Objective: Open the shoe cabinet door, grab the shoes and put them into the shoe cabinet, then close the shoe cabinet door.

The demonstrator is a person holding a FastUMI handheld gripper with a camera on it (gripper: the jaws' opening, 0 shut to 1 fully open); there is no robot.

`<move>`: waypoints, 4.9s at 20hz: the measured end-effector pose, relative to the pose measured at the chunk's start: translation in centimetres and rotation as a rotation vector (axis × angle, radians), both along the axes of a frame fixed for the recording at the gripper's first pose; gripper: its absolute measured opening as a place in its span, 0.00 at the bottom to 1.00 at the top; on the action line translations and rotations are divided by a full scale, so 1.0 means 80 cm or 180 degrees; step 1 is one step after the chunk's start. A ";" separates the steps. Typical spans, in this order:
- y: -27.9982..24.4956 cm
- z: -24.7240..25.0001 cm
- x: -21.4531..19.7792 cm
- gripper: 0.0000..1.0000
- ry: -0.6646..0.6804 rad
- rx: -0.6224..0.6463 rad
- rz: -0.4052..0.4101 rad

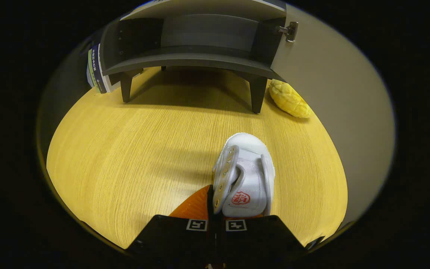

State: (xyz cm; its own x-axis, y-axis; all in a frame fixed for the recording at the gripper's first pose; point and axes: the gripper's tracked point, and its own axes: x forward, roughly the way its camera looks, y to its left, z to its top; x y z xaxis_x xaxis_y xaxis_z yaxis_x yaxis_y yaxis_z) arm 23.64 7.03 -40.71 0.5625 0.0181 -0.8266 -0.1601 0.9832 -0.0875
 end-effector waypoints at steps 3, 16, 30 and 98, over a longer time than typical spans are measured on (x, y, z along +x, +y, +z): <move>0.004 0.006 -0.002 0.03 -0.0019 0.0069 0.0036; 0.042 0.125 -0.016 0.03 -0.0467 0.0195 0.0416; 0.102 0.377 0.052 0.03 -0.1507 0.0588 0.0560; 0.178 0.540 0.276 0.99 -0.1996 0.0425 0.0326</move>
State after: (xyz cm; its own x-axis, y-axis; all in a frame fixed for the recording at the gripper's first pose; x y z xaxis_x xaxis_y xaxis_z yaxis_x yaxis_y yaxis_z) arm 45.70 21.27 2.47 0.9276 0.1772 -0.3288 -0.2120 0.9745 -0.0729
